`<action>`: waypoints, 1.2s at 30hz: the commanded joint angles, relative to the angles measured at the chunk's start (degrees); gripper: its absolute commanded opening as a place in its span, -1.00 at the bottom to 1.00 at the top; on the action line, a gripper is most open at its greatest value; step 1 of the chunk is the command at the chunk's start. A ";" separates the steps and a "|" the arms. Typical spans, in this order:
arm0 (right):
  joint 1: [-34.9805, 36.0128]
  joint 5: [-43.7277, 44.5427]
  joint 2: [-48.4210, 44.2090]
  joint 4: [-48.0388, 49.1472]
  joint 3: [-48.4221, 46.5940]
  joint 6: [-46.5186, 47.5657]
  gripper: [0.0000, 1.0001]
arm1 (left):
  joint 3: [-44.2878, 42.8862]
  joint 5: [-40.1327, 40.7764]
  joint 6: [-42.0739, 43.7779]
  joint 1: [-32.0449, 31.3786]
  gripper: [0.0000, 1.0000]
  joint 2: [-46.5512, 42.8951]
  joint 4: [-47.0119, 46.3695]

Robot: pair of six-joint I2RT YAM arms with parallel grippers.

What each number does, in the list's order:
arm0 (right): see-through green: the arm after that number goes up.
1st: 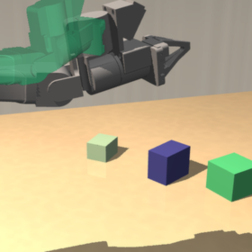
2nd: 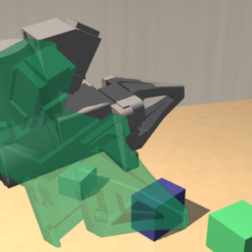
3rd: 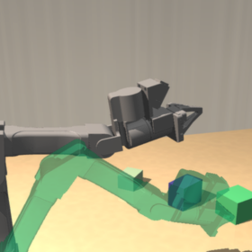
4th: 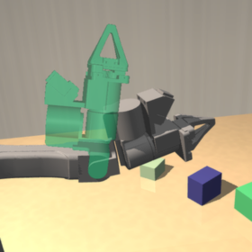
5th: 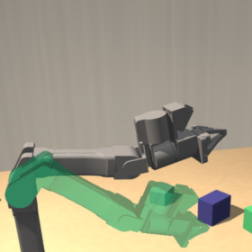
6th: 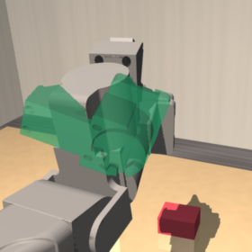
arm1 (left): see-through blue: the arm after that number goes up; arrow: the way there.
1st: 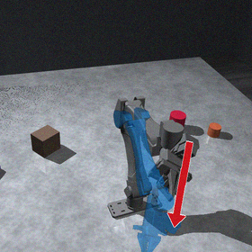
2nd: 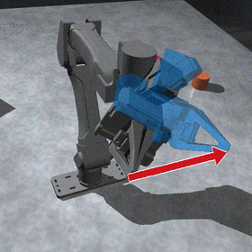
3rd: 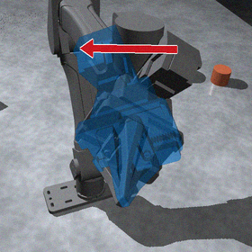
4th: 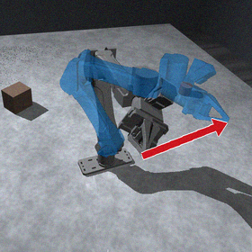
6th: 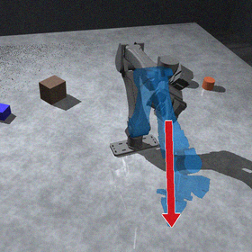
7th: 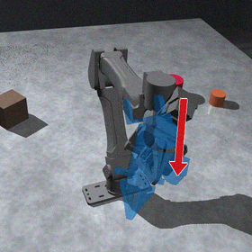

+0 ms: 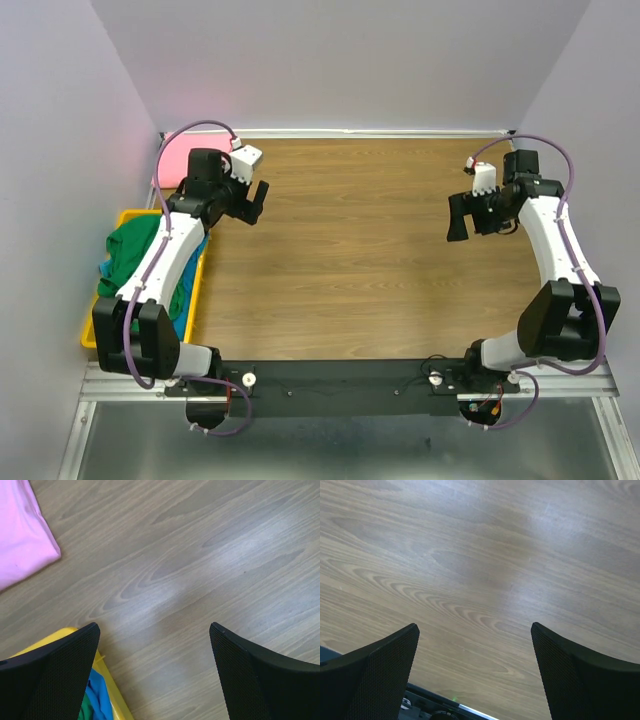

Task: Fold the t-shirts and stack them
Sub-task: Grab the tshirt from the pile

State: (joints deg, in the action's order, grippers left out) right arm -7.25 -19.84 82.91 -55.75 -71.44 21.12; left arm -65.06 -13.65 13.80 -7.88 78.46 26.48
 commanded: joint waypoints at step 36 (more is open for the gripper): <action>0.39 -8.20 14.12 -1.47 -12.93 4.01 1.00 | 9.58 10.22 31.46 47.08 0.97 -8.23 24.60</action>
State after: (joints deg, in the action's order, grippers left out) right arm -7.22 -27.66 95.74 -56.58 -82.02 23.90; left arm -58.96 -8.62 43.09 37.98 69.54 53.93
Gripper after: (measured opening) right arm 0.997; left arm 0.985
